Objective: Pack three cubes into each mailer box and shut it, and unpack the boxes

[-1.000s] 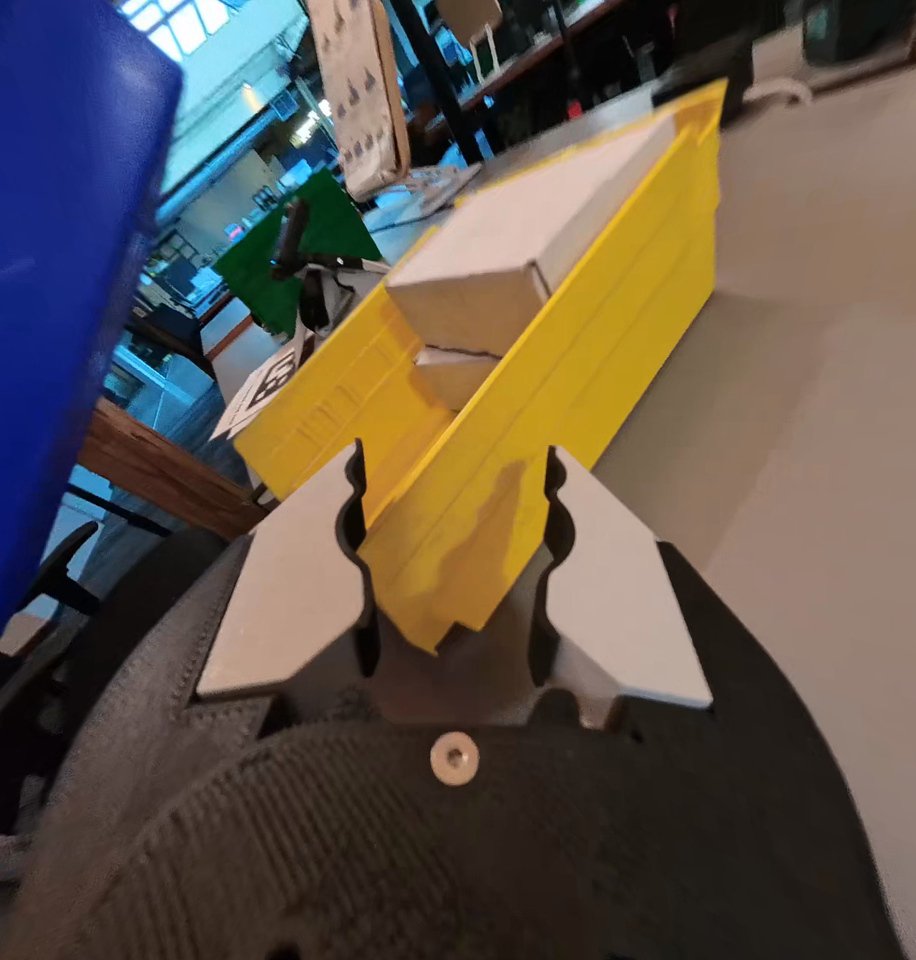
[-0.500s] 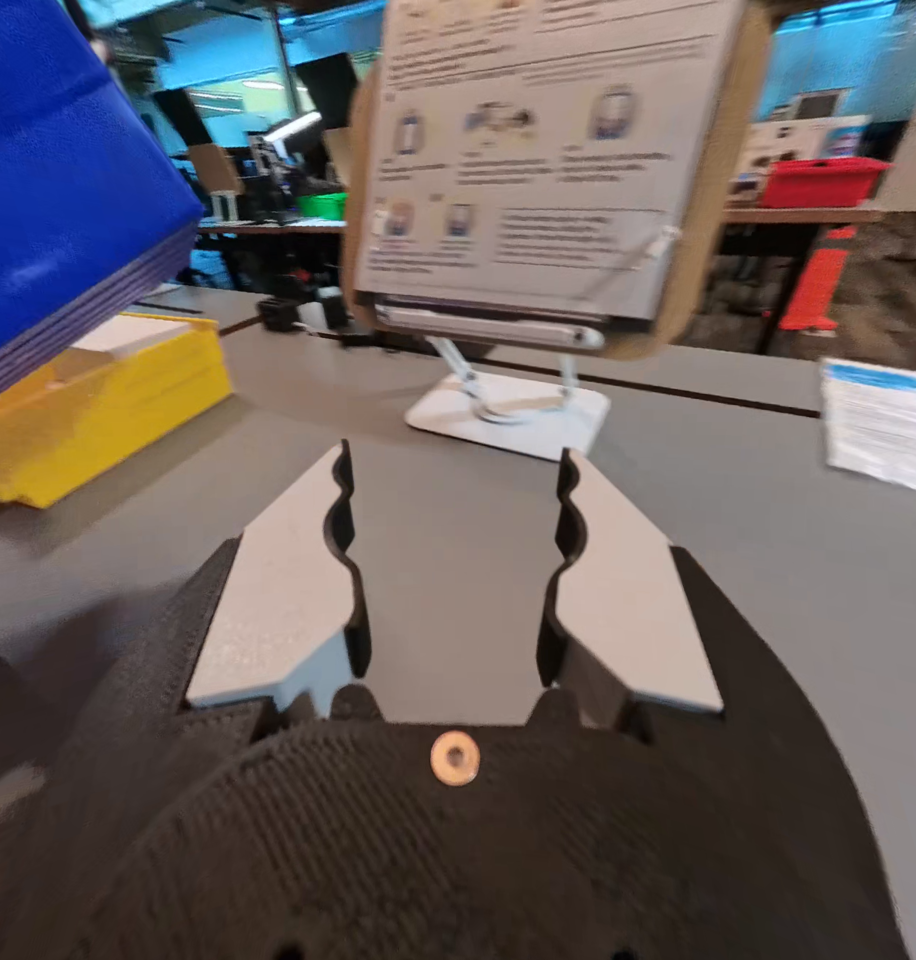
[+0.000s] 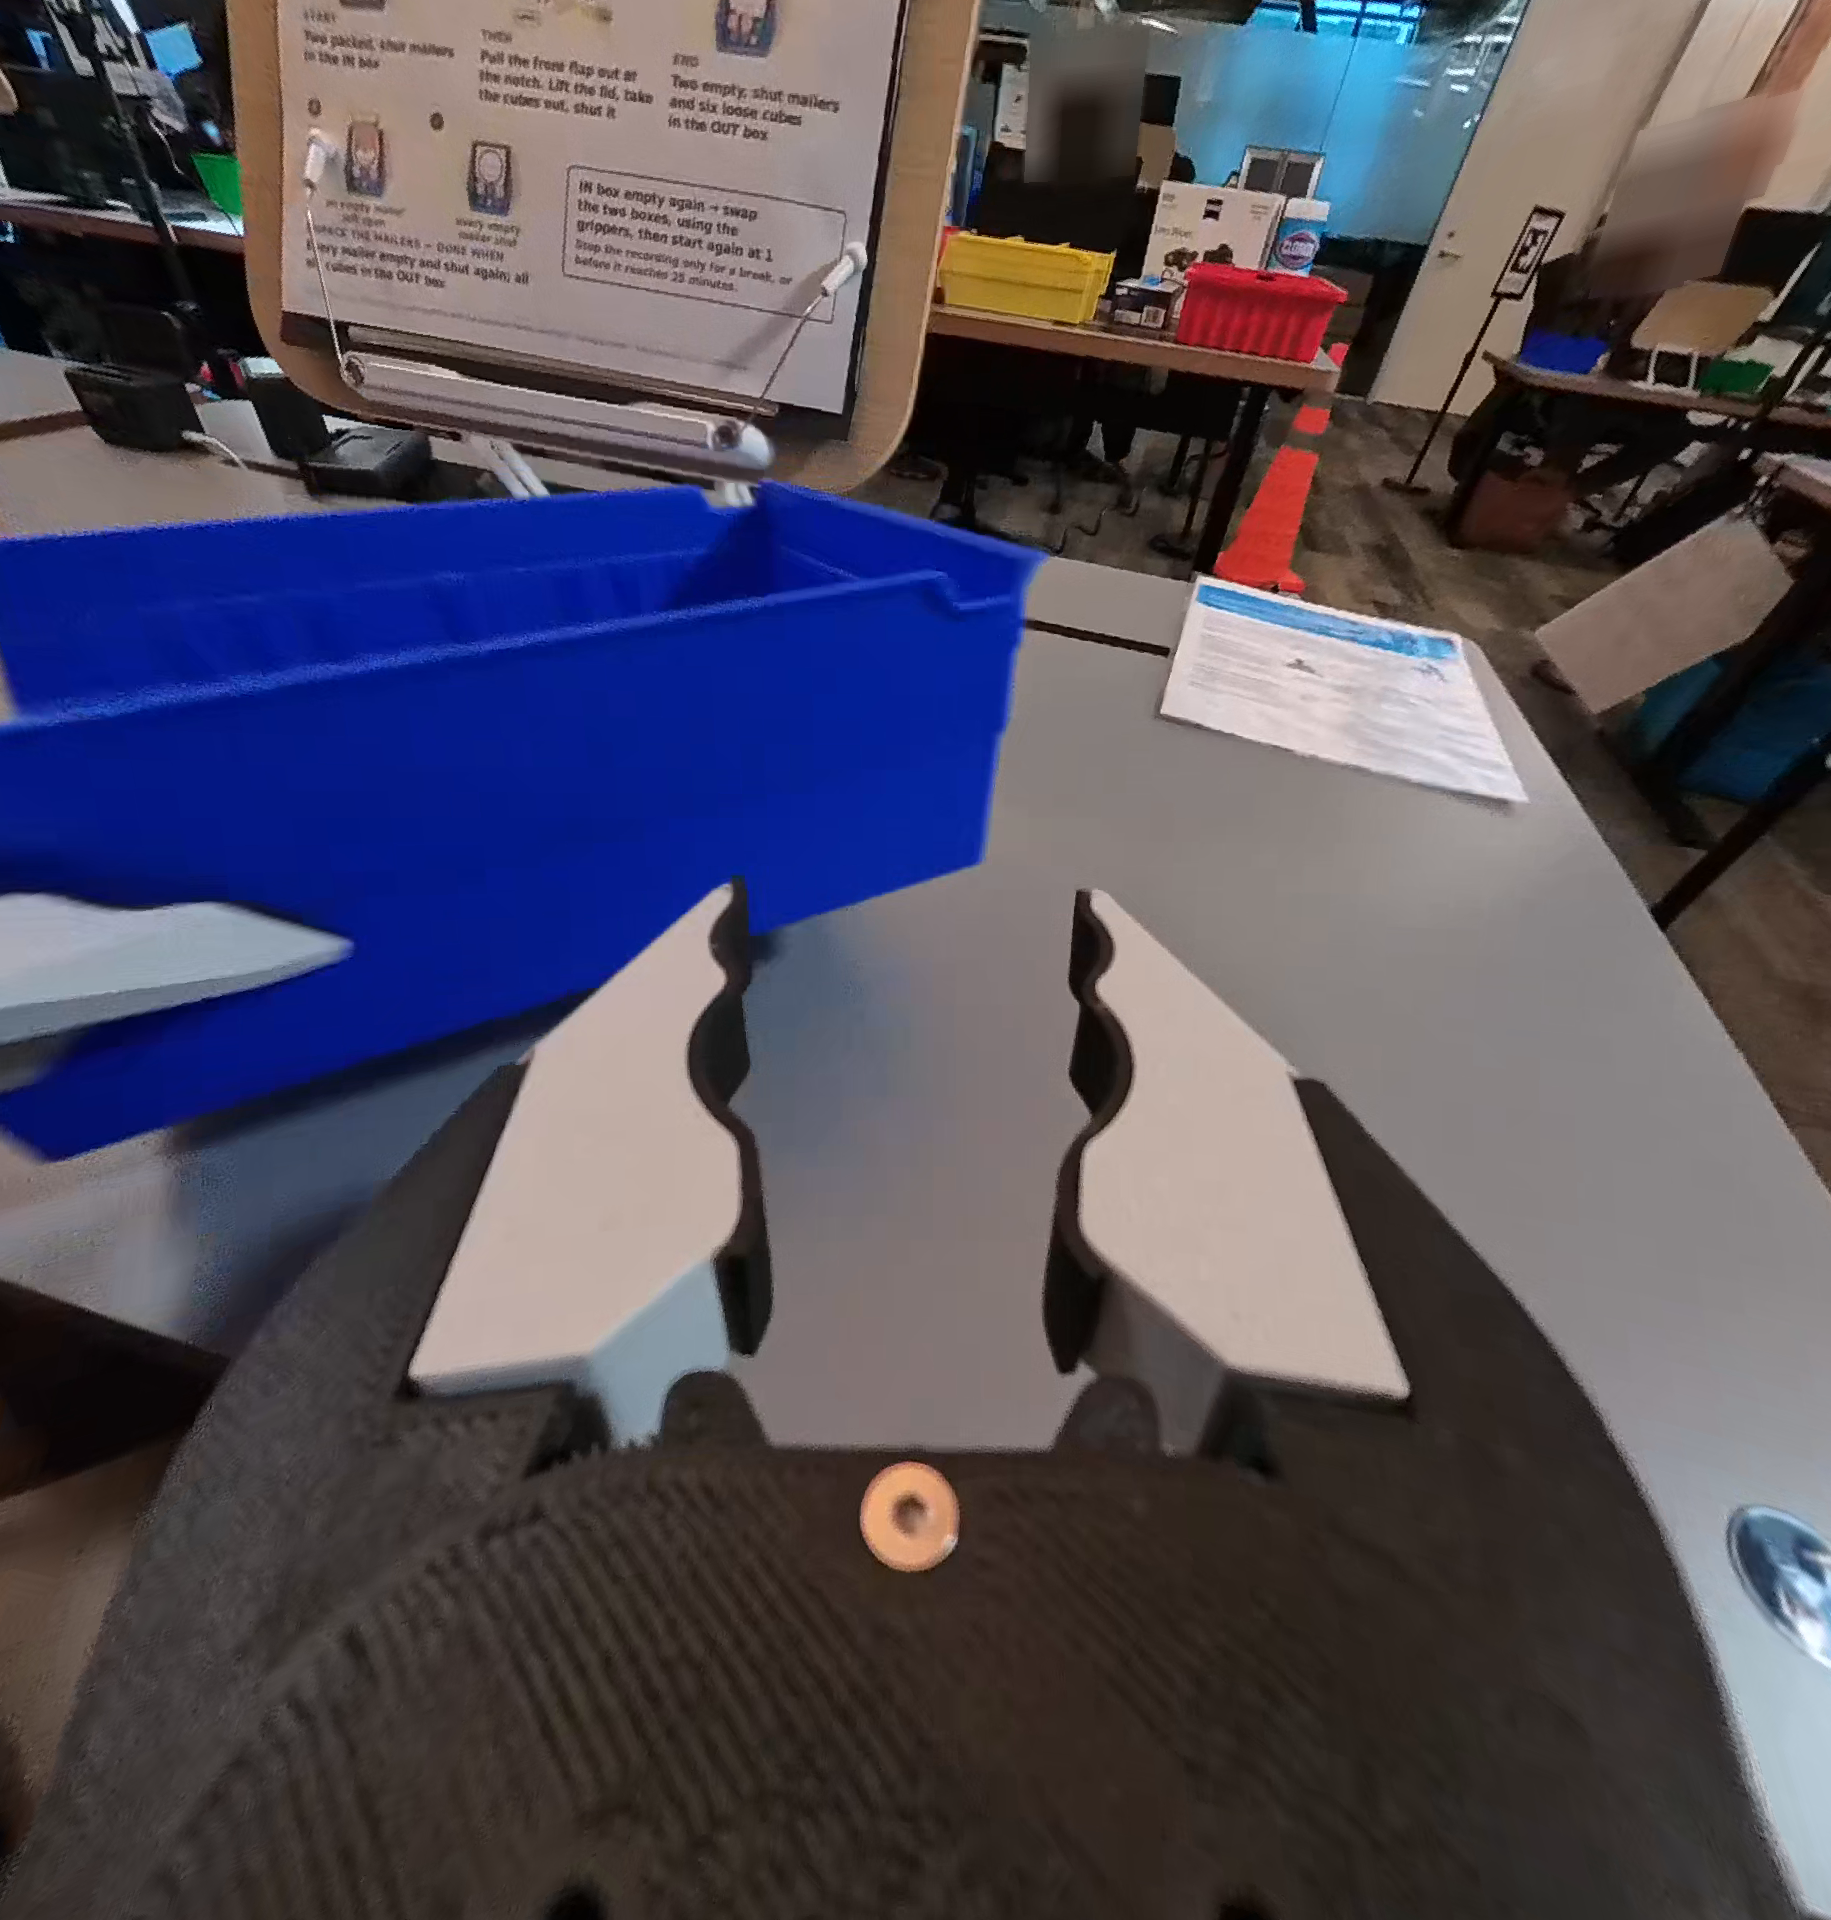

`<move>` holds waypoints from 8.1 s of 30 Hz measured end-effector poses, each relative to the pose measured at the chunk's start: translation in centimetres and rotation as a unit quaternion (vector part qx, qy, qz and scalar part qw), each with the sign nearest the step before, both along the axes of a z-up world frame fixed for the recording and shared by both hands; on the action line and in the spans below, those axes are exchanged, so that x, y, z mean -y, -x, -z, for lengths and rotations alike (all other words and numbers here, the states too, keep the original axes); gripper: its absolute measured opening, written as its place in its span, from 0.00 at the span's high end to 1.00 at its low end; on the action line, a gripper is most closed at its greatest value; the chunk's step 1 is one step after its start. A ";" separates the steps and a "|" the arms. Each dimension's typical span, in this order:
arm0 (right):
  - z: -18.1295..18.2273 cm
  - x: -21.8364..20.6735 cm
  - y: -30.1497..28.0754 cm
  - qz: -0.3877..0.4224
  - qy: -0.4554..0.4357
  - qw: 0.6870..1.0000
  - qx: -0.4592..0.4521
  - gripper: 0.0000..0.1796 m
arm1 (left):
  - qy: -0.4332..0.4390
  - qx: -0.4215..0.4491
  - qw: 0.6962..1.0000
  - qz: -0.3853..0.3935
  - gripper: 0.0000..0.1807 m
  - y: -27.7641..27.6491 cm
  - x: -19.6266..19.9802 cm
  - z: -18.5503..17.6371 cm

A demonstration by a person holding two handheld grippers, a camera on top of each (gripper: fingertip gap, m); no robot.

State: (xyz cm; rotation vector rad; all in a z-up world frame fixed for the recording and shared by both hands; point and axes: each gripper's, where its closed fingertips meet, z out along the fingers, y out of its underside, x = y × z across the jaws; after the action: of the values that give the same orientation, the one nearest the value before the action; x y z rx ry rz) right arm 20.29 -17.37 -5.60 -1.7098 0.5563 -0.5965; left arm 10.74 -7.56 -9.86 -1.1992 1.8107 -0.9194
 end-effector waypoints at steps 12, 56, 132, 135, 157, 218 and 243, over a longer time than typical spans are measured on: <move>3.2 4.4 0.5 0.020 -0.043 0.992 -0.120 0.65 | 0.091 -0.026 0.995 0.040 0.86 -15.0 8.9 3.3; 6.0 13.5 -17.3 0.112 -0.114 0.976 -0.148 0.98 | 0.206 0.048 0.974 -0.085 0.89 0.6 -14.3 0.9; 5.3 14.8 -15.7 0.098 -0.171 0.956 -0.217 0.96 | 0.137 0.031 0.989 -0.043 0.88 0.2 -11.0 2.3; 5.5 16.2 -15.4 0.104 -0.162 0.958 -0.215 0.97 | 0.141 0.029 0.989 -0.041 0.88 0.2 -11.0 2.3; -9.8 -0.1 -2.3 -0.036 -0.163 0.973 0.160 0.91 | 0.121 0.057 0.984 -0.115 0.62 1.0 -16.8 0.5; 5.8 -23.0 13.0 -0.420 0.007 0.902 -0.099 0.89 | -0.196 -0.484 0.853 -0.010 0.14 18.6 -53.1 1.5; 5.4 -22.7 14.2 -0.449 0.000 0.885 -0.127 0.88 | -0.280 -0.378 0.882 -0.030 0.56 18.6 -53.2 -1.3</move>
State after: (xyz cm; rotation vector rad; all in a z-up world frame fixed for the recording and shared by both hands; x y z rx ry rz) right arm 6.05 5.36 -10.97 -1.8253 -0.1016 0.2980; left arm -7.90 45.66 -8.51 -1.2925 2.3825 0.1946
